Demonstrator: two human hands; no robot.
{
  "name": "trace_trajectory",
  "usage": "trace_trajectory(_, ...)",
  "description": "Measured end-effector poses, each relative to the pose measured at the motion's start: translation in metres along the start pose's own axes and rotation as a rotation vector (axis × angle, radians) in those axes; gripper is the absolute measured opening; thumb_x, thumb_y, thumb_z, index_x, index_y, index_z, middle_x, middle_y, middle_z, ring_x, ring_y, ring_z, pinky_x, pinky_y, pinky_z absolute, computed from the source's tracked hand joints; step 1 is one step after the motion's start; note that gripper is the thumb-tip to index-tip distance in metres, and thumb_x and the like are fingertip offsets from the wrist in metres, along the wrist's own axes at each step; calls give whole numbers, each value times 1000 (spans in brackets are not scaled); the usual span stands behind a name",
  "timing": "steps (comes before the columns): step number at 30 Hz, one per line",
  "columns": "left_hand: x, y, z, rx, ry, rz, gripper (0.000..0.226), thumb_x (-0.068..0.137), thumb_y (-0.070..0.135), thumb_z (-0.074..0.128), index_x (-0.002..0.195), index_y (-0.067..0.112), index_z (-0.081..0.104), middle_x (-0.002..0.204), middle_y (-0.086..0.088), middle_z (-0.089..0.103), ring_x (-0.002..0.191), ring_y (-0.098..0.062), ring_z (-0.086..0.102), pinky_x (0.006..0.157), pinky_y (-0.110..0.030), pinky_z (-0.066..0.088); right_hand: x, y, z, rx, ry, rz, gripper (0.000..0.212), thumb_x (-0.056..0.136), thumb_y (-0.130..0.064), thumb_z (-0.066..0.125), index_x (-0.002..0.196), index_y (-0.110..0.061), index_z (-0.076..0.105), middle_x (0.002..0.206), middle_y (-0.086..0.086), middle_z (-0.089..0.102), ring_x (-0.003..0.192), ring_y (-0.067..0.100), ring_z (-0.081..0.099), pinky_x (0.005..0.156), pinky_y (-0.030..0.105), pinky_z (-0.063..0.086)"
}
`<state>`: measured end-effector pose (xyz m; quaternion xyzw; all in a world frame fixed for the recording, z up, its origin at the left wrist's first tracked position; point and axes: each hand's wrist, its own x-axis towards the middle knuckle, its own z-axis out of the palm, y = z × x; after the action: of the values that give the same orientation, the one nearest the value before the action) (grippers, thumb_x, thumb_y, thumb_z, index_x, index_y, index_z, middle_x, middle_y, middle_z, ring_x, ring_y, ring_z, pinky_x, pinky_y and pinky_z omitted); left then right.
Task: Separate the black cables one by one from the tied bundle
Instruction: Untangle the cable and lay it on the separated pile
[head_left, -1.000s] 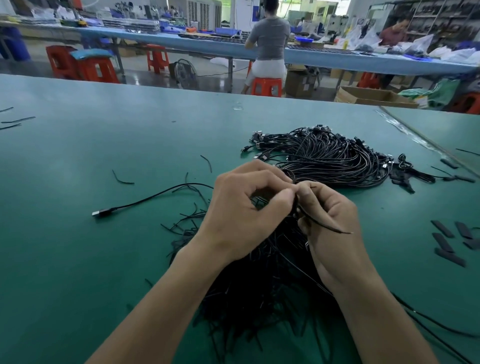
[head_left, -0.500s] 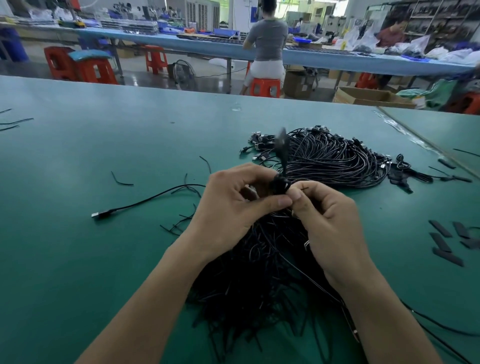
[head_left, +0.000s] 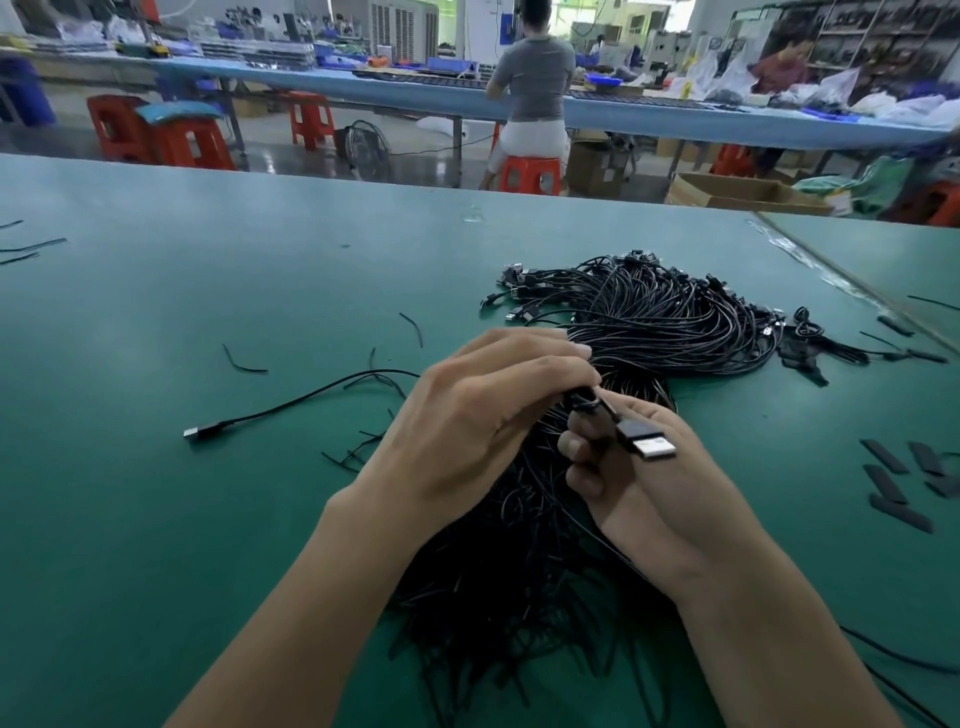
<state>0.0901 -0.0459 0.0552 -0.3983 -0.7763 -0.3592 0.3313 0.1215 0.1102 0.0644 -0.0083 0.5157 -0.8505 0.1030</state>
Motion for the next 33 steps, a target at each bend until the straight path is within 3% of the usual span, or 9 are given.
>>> trace_trajectory(5,-3,-2,0,31,-69,7,21,101,9,55,115,9,71,119,0,68,110,-21,64,86,-42,53,1,-1,-6,-19,73,65,27,96,-9,51,71,-16,55,57,-5,43,50,7,42,40,18,30)
trace_trajectory(9,-2,-1,1,-11,-35,-77,17,101,13,57,114,13,67,109,7,67,102,-14,63,87,-30,51,1,0,-6,-119,49,-45,38,94,-15,57,60,-25,70,59,-8,46,52,4,40,43,15,30)
trace_trajectory(12,-2,2,1,-18,-8,-221,18,96,23,58,113,20,64,102,13,67,94,-3,61,83,-18,47,2,1,-7,-309,49,-143,23,94,-29,63,73,-29,75,63,-9,47,56,4,41,46,15,34)
trace_trajectory(15,0,3,-2,13,65,-392,18,90,27,56,107,24,64,86,14,65,80,-2,59,69,-10,43,1,5,-9,-418,58,-106,16,95,-39,62,99,-29,75,68,-11,54,59,4,49,48,15,37)
trace_trajectory(20,-3,-22,-23,115,315,-858,6,96,16,57,100,19,59,68,11,57,51,4,56,46,-7,40,-2,2,-10,-526,95,-98,15,95,-27,63,108,-29,71,68,-10,58,56,2,52,49,11,41)
trace_trajectory(23,-22,-48,-36,259,215,-1044,8,99,17,57,102,11,61,72,4,58,55,-8,52,45,-14,41,-3,-5,-14,-695,187,-209,16,96,-22,60,100,-30,73,64,-15,61,58,-1,53,54,14,44)
trace_trajectory(26,-42,-74,-53,432,88,-1167,19,97,24,58,109,9,61,84,-6,63,69,-23,54,67,-34,42,-6,-22,-23,-814,361,-372,25,97,-13,56,92,-33,71,63,-17,64,56,4,52,56,25,46)
trace_trajectory(29,-60,-90,-66,547,-55,-1287,24,94,27,59,111,10,57,83,-13,59,77,-32,51,72,-39,42,-13,-42,-41,-880,518,-485,32,98,-10,53,88,-36,69,66,-19,67,54,3,58,53,21,46)
trace_trajectory(33,-74,-91,-65,621,-222,-1348,25,92,24,58,109,5,57,96,-17,53,86,-34,50,76,-41,42,-17,-49,-65,-1191,532,-368,22,96,-17,57,89,-35,69,66,-14,68,62,10,66,58,24,50)
